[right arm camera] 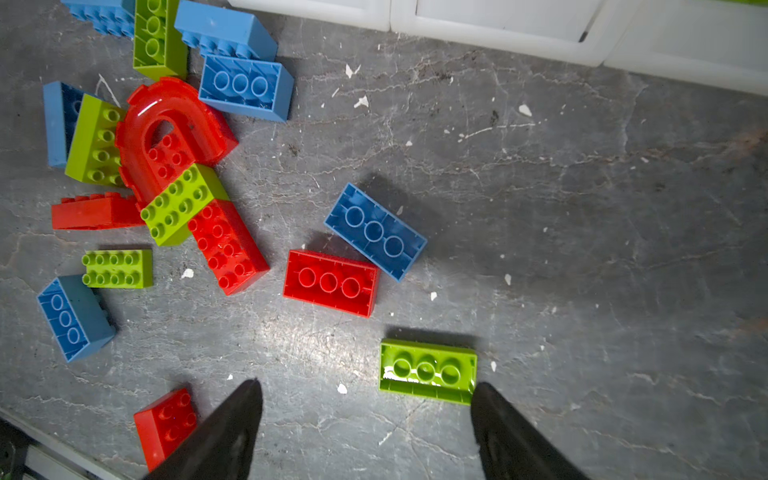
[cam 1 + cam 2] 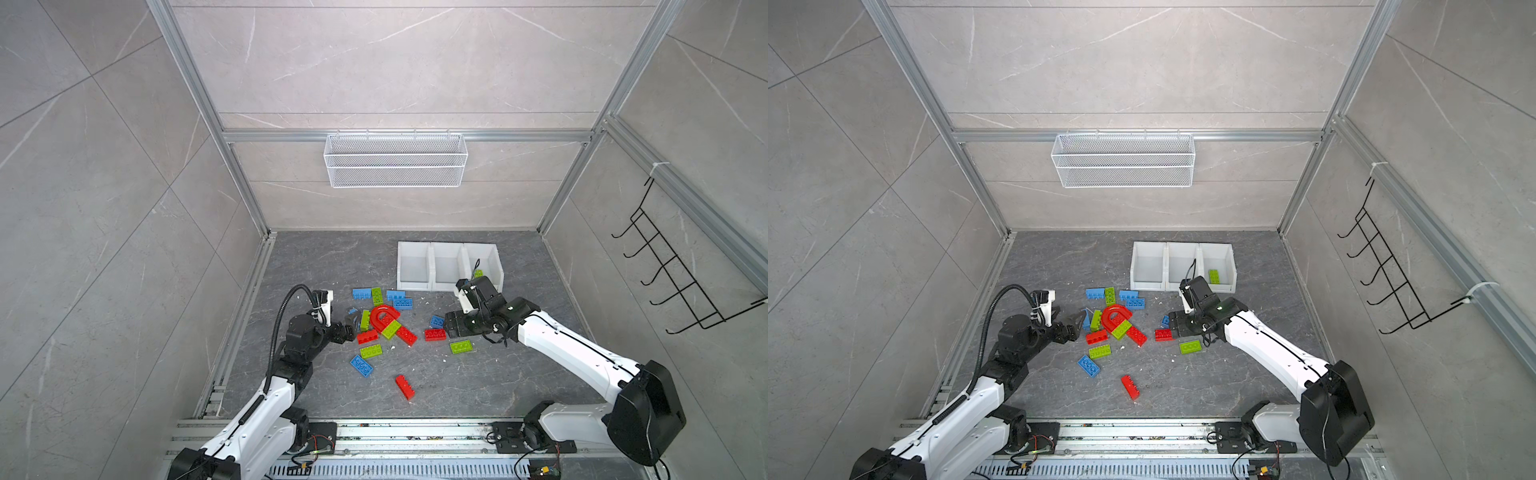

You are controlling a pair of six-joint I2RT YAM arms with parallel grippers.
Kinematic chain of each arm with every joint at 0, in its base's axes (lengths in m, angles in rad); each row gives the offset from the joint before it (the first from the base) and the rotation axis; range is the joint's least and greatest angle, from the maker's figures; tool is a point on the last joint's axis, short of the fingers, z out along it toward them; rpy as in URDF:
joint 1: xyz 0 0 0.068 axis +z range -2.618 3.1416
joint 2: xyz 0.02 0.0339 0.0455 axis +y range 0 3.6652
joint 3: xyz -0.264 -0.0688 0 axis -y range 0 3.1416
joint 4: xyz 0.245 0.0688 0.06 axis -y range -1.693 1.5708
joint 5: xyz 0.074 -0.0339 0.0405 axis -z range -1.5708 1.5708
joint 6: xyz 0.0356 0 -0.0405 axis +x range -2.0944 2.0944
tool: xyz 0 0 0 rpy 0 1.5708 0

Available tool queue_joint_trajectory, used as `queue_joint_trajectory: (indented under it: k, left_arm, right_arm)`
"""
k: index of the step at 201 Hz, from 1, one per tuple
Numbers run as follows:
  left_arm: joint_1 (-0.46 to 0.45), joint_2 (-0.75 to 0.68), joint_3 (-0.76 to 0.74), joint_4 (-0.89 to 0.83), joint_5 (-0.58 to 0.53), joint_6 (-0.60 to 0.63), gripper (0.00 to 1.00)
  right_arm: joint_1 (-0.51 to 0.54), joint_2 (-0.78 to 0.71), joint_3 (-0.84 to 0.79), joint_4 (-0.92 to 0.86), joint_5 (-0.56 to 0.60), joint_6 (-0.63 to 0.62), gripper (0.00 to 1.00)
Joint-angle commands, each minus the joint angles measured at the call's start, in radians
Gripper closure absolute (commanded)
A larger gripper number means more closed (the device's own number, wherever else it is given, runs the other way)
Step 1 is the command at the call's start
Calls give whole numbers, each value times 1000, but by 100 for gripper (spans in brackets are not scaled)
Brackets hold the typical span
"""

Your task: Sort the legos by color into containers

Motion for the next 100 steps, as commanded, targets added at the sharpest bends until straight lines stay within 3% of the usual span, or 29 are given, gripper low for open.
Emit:
queue_joint_trajectory:
  k: [1,100]
  left_arm:
    - [-3,10,9,67,-19,37,0]
    - [-4,-35,-8,54,-58,29,0]
  right_arm:
    - [18,4,-24,0,40,33,18]
    - [20,59,-73,58,18,69,15]
